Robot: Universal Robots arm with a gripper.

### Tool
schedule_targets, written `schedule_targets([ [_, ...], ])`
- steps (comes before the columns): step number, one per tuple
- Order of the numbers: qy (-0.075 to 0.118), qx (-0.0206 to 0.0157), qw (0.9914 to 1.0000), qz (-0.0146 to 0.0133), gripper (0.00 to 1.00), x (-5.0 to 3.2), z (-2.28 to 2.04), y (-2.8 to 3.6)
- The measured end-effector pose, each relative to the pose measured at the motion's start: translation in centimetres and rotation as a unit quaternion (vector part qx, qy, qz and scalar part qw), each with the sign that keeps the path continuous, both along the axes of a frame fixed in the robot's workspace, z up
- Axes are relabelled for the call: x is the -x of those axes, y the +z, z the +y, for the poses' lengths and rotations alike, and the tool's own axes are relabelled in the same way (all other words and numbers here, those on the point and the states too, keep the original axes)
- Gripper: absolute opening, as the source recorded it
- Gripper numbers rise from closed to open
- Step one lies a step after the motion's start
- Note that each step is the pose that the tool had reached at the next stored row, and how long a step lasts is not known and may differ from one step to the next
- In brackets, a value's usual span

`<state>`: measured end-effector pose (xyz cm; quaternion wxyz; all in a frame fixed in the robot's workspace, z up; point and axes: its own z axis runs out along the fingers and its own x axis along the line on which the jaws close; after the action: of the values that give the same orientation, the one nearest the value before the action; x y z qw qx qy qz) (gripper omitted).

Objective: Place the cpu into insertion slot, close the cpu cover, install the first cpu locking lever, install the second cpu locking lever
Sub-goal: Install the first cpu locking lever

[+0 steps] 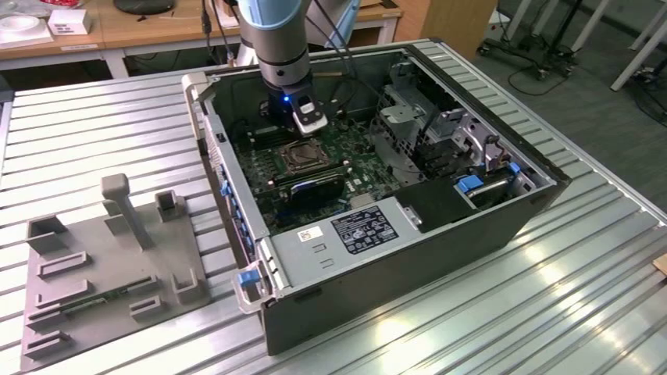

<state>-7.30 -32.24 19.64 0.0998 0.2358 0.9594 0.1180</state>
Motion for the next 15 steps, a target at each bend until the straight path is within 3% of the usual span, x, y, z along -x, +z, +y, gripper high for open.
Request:
schedule_targets([
  [9,-0.001,0.0001,1.00000,0.0000,0.11,0.00,0.21,-0.08],
  [15,-0.002,0.0024,1.00000,0.0000,0.11,0.00,0.22,-0.26],
])
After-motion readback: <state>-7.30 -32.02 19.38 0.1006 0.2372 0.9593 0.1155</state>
